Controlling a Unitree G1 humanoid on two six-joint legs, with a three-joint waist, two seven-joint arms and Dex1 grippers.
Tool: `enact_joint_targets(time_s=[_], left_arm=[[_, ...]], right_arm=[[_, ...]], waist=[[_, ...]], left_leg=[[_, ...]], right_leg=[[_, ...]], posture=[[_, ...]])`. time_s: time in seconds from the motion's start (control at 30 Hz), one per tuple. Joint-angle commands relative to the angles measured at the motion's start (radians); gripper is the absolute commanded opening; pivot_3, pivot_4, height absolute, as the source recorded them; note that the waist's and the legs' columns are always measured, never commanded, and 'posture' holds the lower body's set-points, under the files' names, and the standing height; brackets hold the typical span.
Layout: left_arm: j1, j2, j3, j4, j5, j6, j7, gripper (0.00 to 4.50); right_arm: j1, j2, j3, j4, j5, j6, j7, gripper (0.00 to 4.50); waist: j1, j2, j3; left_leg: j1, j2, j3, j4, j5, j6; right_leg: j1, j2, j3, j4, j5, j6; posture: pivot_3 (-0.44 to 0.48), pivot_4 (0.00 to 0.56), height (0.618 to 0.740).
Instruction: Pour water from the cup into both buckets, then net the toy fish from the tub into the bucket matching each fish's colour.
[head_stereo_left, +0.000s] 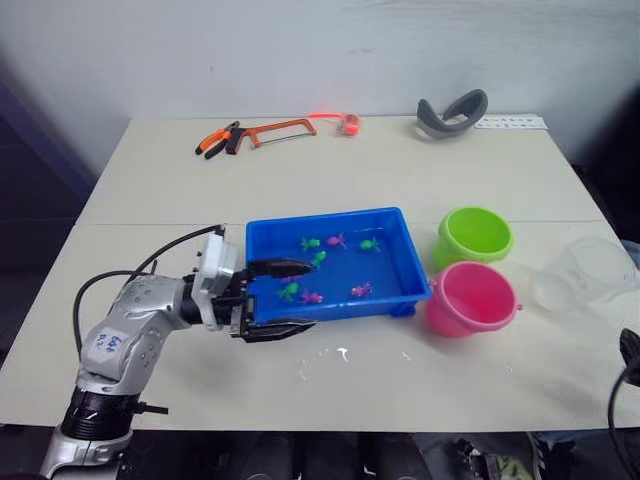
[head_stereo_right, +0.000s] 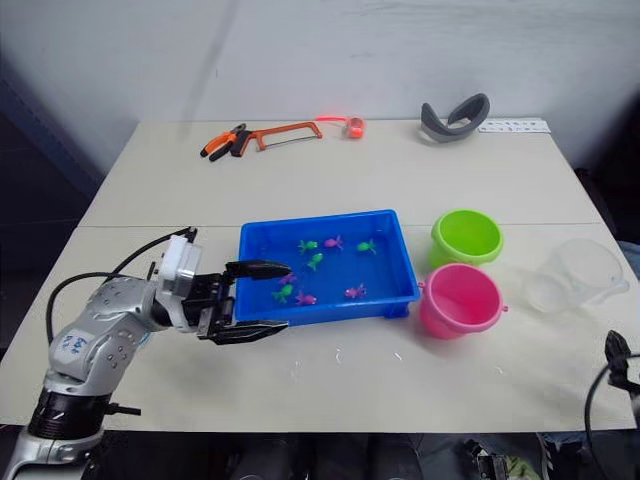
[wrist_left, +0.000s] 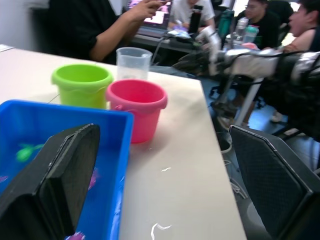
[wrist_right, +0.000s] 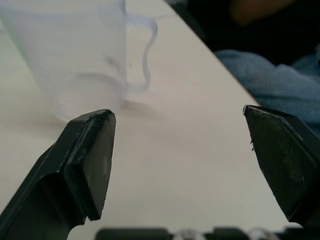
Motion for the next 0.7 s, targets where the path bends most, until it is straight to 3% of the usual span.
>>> enact_joint_targets(time_s=[0.03,0.2,0.33,0.47,0.7], left_arm=[[0.053,0.011,0.147,0.039,0.007,-0.06,0.071,4.5],[0.14,0.005,0.373,0.157,0.054,-0.196,0.211,4.5],[0.261,0.004,0.536,0.207,0.06,-0.259,0.276,4.5],[0.431,-0.04,0.703,0.22,0.062,-0.263,0.401,4.5],[0.728,-0.153,0.854,0.182,0.079,-0.22,0.562,4.5]], right_arm=[[0.013,-0.056,-0.053,-0.288,0.13,0.024,0.086,4.44],[-0.039,-0.242,0.042,-0.423,0.165,0.084,0.306,4.44],[-0.119,-0.287,0.204,-0.402,0.075,-0.012,0.502,4.44],[-0.262,-0.23,0.401,-0.382,0.033,-0.085,0.601,4.44],[-0.318,-0.125,0.603,-0.39,0.015,-0.15,0.732,4.44]], waist=[[-0.012,0.0,0.0],[-0.005,-0.003,0.001],[0.006,-0.011,0.001],[0.003,-0.014,0.001],[0.006,-0.023,0.001]], left_leg=[[0.001,0.001,0.001,0.0,-0.001,-0.001],[0.002,0.001,0.0,0.0,-0.002,-0.001],[-0.001,0.004,-0.001,0.0,-0.004,-0.001],[-0.003,0.002,-0.001,0.002,-0.007,0.004],[-0.003,-0.001,-0.001,0.002,-0.011,0.006]], right_leg=[[0.0,0.0,0.001,0.001,0.0,0.0],[-0.001,0.0,0.0,0.002,0.0,-0.002],[-0.001,0.002,-0.003,0.001,-0.001,-0.002],[0.0,-0.002,-0.006,-0.004,0.0,-0.001],[0.001,-0.007,-0.007,-0.009,0.0,0.0]], posture=[[0.0,0.15,0.74],[0.0,0.15,0.74],[0.0,0.15,0.74],[0.0,0.15,0.74],[0.0,0.15,0.74]])
